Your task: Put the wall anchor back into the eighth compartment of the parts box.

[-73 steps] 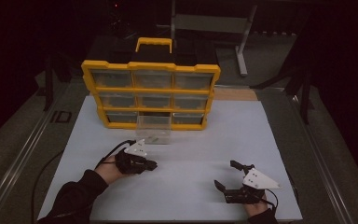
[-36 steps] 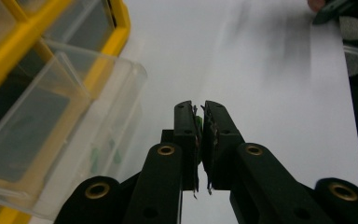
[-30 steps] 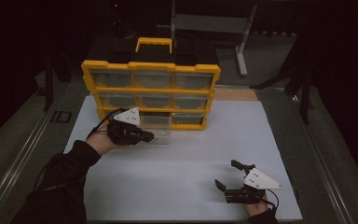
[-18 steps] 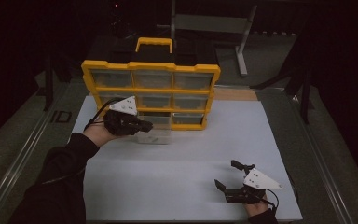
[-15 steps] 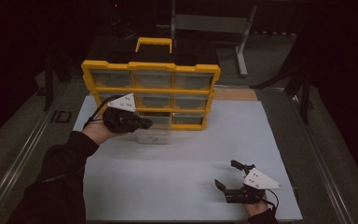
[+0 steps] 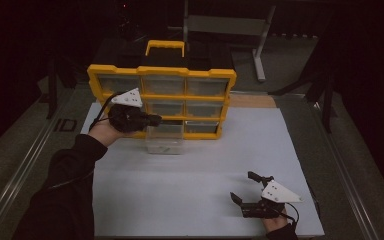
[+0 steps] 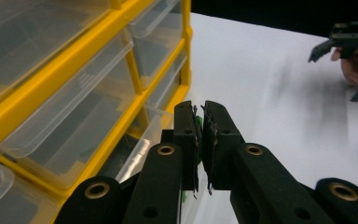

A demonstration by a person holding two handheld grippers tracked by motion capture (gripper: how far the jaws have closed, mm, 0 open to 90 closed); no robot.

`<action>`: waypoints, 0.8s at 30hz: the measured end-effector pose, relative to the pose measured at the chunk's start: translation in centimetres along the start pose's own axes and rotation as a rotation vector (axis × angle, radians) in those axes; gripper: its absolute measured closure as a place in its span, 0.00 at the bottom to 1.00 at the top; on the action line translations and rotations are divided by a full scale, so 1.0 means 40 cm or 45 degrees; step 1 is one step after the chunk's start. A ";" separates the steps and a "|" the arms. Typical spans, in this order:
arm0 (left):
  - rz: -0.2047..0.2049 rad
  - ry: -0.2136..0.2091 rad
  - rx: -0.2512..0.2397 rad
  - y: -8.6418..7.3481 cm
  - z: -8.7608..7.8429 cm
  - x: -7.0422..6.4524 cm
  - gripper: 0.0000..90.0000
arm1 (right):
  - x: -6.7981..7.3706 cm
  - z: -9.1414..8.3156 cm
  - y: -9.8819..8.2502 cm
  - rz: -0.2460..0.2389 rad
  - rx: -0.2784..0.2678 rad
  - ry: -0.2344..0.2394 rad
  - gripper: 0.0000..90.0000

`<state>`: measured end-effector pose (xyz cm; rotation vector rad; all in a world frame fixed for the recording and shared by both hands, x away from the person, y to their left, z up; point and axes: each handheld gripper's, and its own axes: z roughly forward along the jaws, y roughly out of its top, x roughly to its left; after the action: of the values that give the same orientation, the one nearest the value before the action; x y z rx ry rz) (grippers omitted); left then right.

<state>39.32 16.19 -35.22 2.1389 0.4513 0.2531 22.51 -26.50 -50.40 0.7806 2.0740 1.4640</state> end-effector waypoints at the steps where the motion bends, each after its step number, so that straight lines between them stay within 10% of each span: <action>1: -0.017 0.010 0.003 -0.003 0.003 0.003 0.94 | 0.000 0.000 0.000 0.000 0.000 0.001 0.10; 24: -0.198 0.131 0.100 -0.064 0.082 0.028 0.93 | 0.000 0.002 -0.001 -0.002 0.007 0.004 0.10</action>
<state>40.91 15.53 -39.19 2.1604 0.6945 0.2611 22.54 -26.47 -50.47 0.7794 2.0813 1.4606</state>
